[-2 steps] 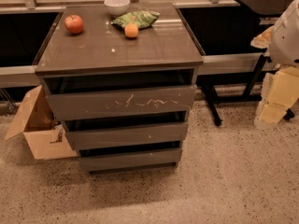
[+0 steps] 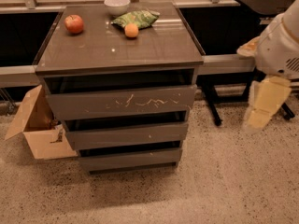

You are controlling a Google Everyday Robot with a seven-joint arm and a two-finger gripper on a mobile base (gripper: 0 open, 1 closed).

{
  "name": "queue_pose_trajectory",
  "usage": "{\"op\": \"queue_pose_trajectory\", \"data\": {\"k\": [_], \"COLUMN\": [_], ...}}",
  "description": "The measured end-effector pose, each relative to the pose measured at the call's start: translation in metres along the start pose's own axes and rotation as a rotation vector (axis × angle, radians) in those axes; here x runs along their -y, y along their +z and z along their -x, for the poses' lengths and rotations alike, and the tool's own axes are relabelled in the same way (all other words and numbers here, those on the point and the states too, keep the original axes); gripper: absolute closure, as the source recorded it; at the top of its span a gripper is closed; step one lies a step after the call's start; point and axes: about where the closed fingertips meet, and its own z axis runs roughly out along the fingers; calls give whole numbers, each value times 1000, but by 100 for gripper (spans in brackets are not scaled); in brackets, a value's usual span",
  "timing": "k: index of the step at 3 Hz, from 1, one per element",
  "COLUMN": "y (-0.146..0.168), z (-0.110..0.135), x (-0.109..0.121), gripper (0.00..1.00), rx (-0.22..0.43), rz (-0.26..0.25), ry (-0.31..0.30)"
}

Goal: Open middle drawer

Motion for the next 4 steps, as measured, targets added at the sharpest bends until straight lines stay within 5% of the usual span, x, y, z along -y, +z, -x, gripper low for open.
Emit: {"op": "queue_pose_trajectory", "data": {"k": [2,3,4], "y": [125,176,190], "z": [49,69,70], "x": [-8,-17,-19], "gripper": [0,0,0], "rx": [179,246,250], "rz": [202,304,328], "ry": [-155,-173,-173]}}
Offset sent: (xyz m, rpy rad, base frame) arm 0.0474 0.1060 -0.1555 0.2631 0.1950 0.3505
